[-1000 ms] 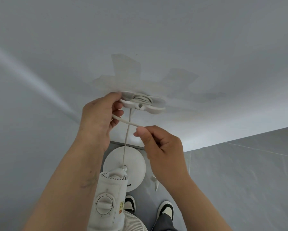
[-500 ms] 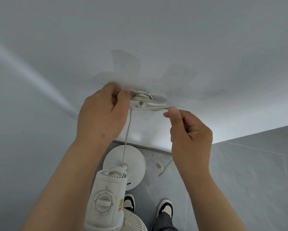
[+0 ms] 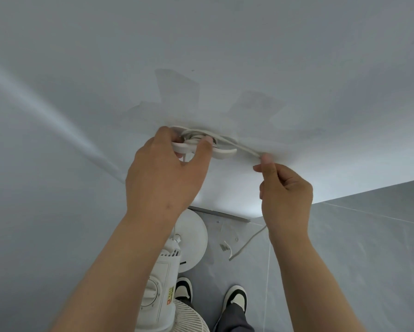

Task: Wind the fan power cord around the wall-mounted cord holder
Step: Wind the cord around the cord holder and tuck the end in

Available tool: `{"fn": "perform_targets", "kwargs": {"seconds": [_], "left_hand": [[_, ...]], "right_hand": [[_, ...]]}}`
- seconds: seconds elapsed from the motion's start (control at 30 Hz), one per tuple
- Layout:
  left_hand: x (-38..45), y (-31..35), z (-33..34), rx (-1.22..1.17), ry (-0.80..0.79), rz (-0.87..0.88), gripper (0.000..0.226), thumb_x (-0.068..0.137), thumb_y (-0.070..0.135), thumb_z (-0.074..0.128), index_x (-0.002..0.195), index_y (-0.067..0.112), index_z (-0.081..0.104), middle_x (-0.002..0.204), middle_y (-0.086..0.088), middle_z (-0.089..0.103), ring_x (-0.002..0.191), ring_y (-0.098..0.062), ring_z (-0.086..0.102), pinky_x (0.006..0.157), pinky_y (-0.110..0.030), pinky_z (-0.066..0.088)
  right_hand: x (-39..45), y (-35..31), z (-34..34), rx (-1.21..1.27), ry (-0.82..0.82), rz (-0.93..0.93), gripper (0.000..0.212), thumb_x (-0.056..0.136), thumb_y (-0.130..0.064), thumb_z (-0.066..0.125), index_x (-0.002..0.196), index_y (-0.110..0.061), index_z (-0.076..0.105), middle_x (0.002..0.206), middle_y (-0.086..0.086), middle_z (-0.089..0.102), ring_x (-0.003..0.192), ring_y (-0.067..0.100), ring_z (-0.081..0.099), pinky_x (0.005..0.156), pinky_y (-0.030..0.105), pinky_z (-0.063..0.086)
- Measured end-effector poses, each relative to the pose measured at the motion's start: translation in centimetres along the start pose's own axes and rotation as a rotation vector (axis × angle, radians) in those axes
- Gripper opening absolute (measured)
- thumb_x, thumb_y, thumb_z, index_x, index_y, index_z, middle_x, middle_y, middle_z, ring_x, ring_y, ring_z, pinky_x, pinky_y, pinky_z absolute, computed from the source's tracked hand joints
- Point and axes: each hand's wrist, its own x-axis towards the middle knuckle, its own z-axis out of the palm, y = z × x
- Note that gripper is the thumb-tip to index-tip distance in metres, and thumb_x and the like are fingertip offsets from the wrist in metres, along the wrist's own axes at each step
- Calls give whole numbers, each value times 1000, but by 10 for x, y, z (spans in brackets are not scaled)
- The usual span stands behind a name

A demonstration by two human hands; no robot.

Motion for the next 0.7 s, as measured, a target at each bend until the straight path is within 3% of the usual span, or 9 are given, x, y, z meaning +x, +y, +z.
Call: {"fn": "perform_targets", "kwargs": {"seconds": [0.13,0.4,0.5,0.57,0.7], "left_hand": [[1,3,1,-37,-47,-59,35,79,57,59,98,29,53,90,11,62,77,0,57,71,-31,46],[5,-1,1,-119,-118,-102,31,78,51,61,91,26,49,87,6,61,72,-10,57,66,-31,41],[6,-2,-1,-144,-136,-112,30,78,49,63,90,26,48,80,11,57,66,-4,54,61,-26,39],[6,-2,-1,-164,-147,-111,31,79,48,64,92,24,49,79,11,56,65,-4,53,61,-24,38],[7,-1,-2,-167,-158,-117,30,79,49,63,89,26,47,77,12,55,65,-4,52,60,-24,37]], "right_hand": [[0,12,6,-23,-50,39,33,92,-40,57,75,-15,71,50,6,43,47,13,39,43,13,35],[9,17,11,-25,-65,52,33,93,-36,58,78,-11,71,52,8,43,45,12,37,39,11,32],[7,19,11,-32,8,-29,31,93,-36,57,75,-15,70,49,3,39,47,13,35,47,18,34],[2,22,10,-45,96,-134,28,94,-35,56,70,-24,67,47,-3,35,46,11,31,46,16,30],[-6,25,6,-86,184,-319,23,95,-28,57,73,-29,62,52,17,45,49,11,35,46,14,30]]}}
